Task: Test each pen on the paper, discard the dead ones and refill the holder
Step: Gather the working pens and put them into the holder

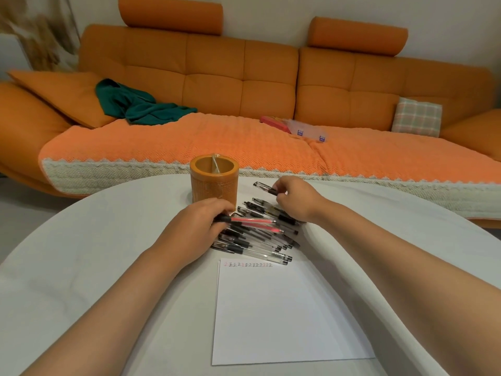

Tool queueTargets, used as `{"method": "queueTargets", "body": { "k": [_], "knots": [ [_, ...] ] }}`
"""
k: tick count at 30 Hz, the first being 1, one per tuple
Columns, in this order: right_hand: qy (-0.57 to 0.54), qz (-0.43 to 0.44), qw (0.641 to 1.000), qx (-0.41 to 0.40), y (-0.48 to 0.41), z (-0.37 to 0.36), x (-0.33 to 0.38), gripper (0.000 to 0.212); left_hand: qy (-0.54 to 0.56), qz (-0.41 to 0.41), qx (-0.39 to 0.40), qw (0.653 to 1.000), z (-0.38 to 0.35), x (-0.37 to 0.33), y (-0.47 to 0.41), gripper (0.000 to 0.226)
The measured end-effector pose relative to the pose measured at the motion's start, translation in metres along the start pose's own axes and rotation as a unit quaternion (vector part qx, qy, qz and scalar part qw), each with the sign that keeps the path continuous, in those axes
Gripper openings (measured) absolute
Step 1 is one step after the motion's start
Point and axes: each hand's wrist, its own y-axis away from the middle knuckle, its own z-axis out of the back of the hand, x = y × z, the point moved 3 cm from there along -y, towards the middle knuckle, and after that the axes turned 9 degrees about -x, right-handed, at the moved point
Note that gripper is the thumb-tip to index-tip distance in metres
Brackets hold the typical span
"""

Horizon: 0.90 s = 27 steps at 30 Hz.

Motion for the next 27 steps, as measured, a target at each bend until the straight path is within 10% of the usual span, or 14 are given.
{"method": "queueTargets", "body": {
  "k": [13, 21, 27],
  "knots": [
    [-0.149, 0.088, 0.956, 0.237, 0.028, 0.003, 0.069, 0.029, 0.099, 0.06, -0.141, 0.983, 0.022, -0.015, -0.005, 0.032],
    [-0.237, 0.038, 0.939, 0.245, 0.027, 0.008, 0.062, 0.021, 0.198, 0.191, -0.146, 0.95, 0.03, -0.017, -0.011, 0.066],
    [-0.32, -0.009, 0.905, 0.282, 0.027, -0.003, 0.057, 0.016, 0.358, 0.256, -0.166, 0.882, 0.032, -0.012, -0.014, 0.029]
  ]
}}
